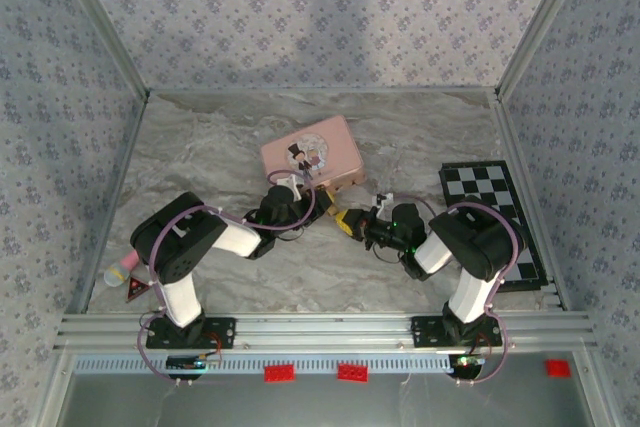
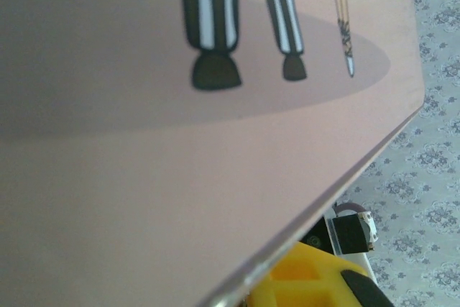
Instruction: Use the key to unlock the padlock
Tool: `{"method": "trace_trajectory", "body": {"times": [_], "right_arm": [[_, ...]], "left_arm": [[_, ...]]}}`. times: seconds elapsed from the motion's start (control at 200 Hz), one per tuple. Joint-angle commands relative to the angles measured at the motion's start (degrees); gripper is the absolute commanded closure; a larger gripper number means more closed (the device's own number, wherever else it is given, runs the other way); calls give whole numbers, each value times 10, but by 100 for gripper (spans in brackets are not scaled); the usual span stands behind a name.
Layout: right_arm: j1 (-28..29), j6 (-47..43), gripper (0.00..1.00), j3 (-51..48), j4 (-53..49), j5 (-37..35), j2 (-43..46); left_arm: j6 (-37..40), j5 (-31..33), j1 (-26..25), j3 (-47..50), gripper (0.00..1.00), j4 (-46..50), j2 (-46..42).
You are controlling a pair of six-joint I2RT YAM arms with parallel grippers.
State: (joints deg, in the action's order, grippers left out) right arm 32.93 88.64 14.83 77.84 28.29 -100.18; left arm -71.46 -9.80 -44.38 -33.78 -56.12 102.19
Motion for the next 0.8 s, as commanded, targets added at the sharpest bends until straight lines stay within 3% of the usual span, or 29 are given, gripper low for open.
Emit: {"method": "trace_trajectory", "body": {"times": [0.0, 0.795], "right_arm": [[2, 1, 100, 13, 20, -15, 1], [-14, -22, 100, 57, 20, 10, -12]], "left_arm": [[-49, -72, -22, 9, 98, -31, 6], [-57, -69, -44, 11, 100, -32, 4]]}}
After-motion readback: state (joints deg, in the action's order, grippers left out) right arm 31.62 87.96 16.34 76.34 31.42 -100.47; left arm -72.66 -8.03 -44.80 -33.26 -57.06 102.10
